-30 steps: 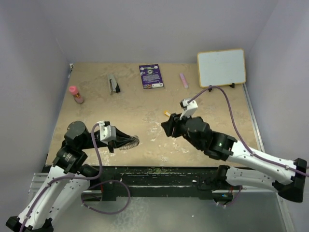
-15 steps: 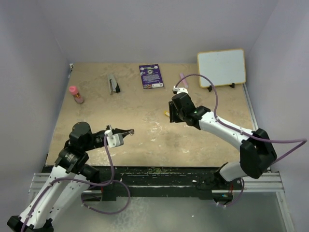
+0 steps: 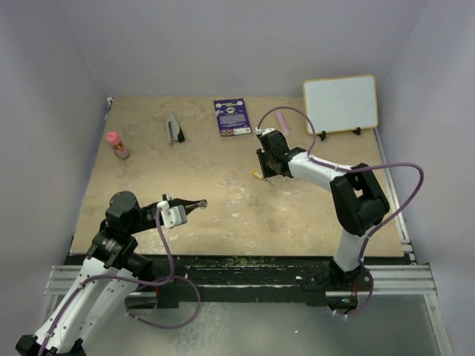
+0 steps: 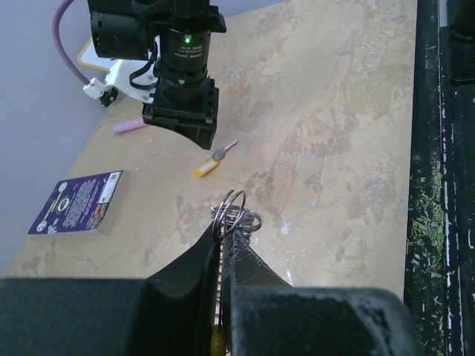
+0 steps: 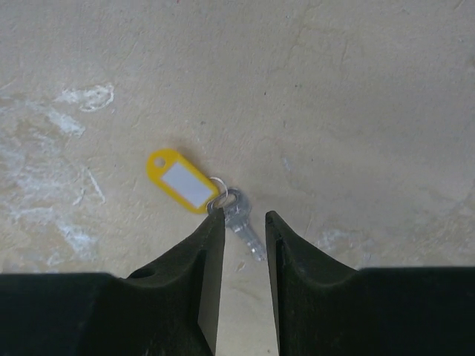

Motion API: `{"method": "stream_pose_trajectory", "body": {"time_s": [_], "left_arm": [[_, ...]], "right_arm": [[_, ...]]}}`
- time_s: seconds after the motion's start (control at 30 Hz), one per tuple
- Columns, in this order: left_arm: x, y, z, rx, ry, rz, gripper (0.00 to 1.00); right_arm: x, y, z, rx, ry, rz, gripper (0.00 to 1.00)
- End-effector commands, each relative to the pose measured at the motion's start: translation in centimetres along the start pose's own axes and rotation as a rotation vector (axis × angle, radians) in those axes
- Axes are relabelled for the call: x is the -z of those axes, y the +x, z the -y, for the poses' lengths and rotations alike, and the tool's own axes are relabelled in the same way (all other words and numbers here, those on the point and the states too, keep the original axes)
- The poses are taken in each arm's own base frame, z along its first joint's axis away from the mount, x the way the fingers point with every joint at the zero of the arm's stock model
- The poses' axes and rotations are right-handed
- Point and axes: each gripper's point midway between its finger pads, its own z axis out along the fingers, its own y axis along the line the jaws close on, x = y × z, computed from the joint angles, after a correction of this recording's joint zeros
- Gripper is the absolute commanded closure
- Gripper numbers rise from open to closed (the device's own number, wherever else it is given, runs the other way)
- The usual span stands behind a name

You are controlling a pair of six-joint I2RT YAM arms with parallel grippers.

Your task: Put the keys on the keyring

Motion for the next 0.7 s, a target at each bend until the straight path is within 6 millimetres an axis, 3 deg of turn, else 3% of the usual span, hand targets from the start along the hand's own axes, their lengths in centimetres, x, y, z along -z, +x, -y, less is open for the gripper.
{"method": "stream_pose_trajectory", "body": {"time_s": [0.0, 0.23, 0.67], "left_arm": [[0.0, -1.3, -0.4, -0.024, -0.005, 0.056, 0.97], [0.0, -1.0, -0.7, -0.024, -0.023, 0.055, 0.97], [0.0, -0.7, -0.7, -0.017, -0.025, 0.053, 0.97]], "right_arm": [[-1.0, -3.1, 0.8, 0.043, 0.009, 0.067, 0.69], [-2.5, -2.2, 0.4, 0.035, -0.023, 0.036, 0.72], [-2.7, -1.1, -0.9, -0.005, -0.087, 0.000, 0.67]]}}
